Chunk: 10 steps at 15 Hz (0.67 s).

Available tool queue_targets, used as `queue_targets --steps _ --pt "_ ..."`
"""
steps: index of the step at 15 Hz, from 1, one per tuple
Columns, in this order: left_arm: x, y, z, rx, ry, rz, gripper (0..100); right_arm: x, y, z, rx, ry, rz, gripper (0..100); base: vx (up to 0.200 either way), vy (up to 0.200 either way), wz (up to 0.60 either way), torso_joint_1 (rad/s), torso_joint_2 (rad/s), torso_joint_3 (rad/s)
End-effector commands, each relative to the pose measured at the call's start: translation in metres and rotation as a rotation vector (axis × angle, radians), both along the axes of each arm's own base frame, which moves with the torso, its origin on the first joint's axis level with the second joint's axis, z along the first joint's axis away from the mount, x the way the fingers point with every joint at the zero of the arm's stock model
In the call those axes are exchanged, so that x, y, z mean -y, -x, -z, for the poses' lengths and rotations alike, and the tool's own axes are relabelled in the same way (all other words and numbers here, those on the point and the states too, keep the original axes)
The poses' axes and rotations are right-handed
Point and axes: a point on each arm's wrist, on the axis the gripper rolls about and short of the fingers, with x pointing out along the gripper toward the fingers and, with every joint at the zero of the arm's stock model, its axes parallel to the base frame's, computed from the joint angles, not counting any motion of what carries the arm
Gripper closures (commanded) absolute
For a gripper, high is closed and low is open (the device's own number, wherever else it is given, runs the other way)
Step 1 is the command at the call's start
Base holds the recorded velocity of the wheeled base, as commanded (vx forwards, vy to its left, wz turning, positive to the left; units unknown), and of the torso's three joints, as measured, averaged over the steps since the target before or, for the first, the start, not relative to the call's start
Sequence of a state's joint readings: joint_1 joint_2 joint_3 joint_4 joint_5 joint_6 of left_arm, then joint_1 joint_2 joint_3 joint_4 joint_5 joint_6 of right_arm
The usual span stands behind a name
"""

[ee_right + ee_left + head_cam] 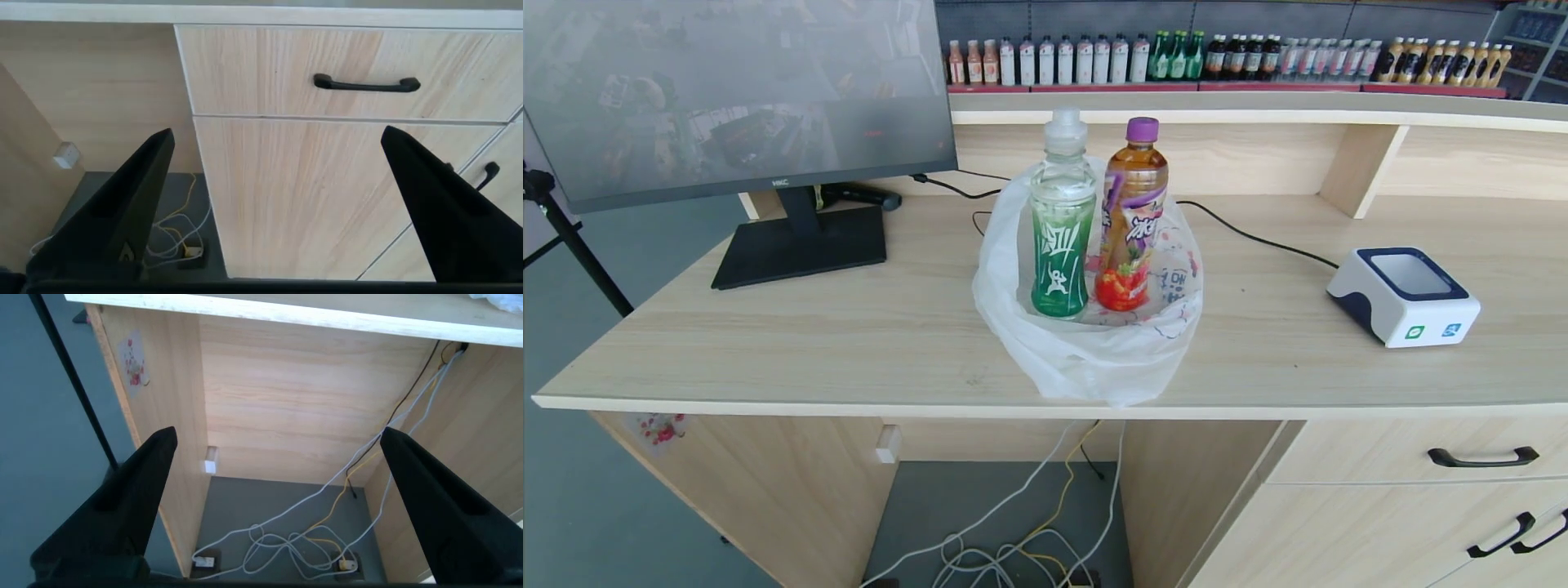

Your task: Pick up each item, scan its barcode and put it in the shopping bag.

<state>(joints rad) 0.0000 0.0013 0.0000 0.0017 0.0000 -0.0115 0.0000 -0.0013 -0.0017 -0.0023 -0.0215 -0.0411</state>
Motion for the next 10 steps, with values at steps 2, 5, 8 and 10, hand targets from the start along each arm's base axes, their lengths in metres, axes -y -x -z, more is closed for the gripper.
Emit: queue_targets --steps 2,5,8,10 --pt "0.0 0.0 0.0 0.0 0.007 -0.002 0 0.0 -0.0001 -0.0001 -0.001 0.0 0.0 0 0.0 -0.2 0.0 0.002 0.0 0.002" --pt "0.0 0.0 0.0 0.0 0.008 -0.002 0 0.0 -0.0001 -0.0001 -0.001 0.0 0.002 0 0.0 -0.2 0.0 0.003 0.01 0.002" --pt "0.0 0.0 0.0 0.0 0.007 -0.002 0 0.0 -0.0001 -0.0001 -0.001 0.0 0.0 0 0.0 -0.2 0.0 0.004 0.0 0.001" --pt "0.0 0.0 0.0 0.0 0.007 -0.002 0 0.0 -0.0001 -0.0001 -0.001 0.0 0.0 0 0.0 -0.2 0.0 0.002 0.0 0.002"
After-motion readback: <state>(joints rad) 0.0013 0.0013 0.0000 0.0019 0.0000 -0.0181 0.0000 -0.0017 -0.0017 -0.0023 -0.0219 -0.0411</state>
